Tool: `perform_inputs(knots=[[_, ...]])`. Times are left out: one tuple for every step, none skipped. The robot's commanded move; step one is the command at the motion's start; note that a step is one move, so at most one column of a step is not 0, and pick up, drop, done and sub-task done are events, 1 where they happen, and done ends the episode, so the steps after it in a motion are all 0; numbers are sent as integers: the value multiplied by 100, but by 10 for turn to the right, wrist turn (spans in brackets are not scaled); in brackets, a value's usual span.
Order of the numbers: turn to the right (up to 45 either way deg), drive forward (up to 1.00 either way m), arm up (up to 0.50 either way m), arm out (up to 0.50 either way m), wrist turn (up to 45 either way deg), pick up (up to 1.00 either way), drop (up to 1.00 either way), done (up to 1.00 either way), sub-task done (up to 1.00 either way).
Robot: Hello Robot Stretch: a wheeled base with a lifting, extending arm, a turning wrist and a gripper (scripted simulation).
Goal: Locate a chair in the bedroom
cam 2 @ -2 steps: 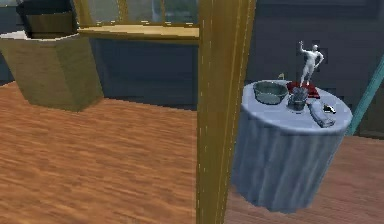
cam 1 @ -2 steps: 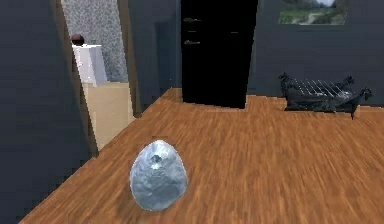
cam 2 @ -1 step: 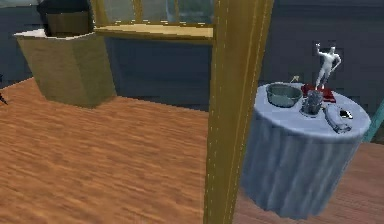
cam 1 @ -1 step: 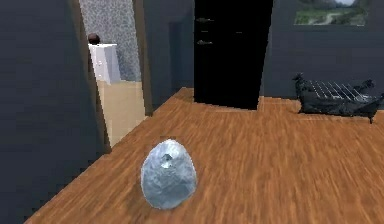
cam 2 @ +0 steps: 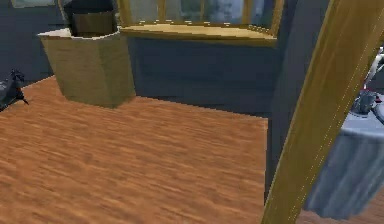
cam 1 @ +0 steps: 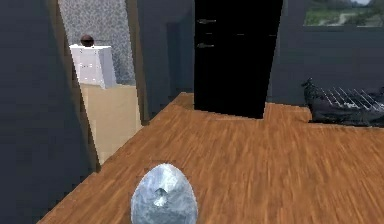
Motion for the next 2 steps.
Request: perform_inputs(knots=[[330,0,0,0,0,0,0,0,0],[0,85,0,0,0,0,0,0,0]])
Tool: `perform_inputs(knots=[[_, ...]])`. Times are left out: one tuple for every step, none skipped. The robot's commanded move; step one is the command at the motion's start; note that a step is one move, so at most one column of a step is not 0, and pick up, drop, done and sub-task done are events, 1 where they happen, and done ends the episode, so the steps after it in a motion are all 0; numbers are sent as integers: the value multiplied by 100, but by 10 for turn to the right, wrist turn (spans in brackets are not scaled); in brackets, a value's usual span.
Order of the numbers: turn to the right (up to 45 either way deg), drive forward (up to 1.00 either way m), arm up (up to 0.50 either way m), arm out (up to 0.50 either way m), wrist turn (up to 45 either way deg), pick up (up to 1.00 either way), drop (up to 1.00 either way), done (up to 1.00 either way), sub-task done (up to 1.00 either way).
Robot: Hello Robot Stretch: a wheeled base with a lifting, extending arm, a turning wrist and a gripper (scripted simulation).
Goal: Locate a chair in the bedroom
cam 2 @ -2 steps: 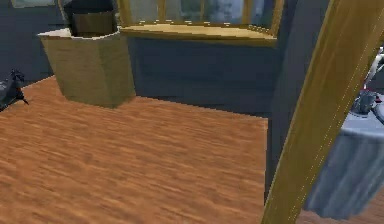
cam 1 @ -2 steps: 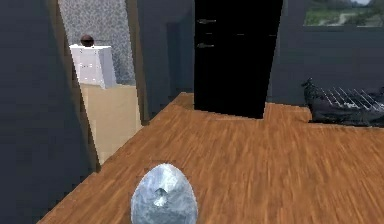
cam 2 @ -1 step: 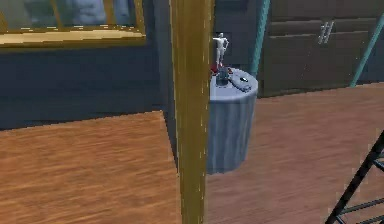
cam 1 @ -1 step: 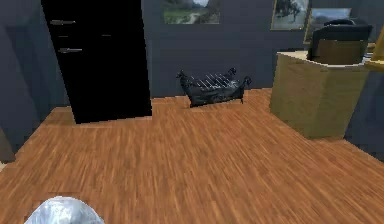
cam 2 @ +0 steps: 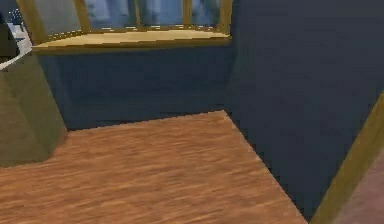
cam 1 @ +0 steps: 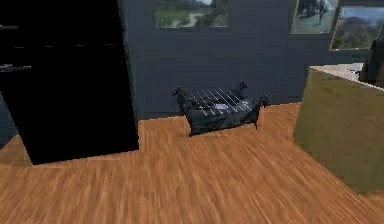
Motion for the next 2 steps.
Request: perform_inputs(knots=[[-300,0,0,0,0,0,0,0,0],[0,40,0,0,0,0,0,0,0]])
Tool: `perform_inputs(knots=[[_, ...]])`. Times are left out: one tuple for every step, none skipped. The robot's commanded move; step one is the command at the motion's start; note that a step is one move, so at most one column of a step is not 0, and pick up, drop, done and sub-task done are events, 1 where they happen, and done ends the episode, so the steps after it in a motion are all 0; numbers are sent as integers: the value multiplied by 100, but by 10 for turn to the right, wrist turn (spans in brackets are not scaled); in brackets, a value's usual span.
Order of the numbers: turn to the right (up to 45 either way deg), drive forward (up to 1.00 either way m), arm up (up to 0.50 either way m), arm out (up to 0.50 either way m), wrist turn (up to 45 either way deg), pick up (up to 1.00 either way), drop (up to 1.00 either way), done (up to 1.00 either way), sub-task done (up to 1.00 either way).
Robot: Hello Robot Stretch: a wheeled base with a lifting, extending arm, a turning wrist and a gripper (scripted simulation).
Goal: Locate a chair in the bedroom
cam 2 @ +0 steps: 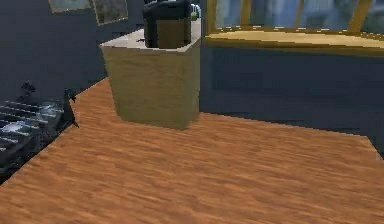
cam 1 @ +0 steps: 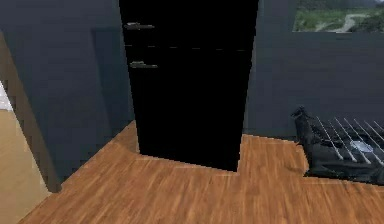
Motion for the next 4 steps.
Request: perform_inputs(knots=[[-270,0,0,0,0,0,0,0,0],[0,40,0,0,0,0,0,0,0],[-360,0,0,0,0,0,0,0,0],[0,100,0,0,0,0,0,0,0]])
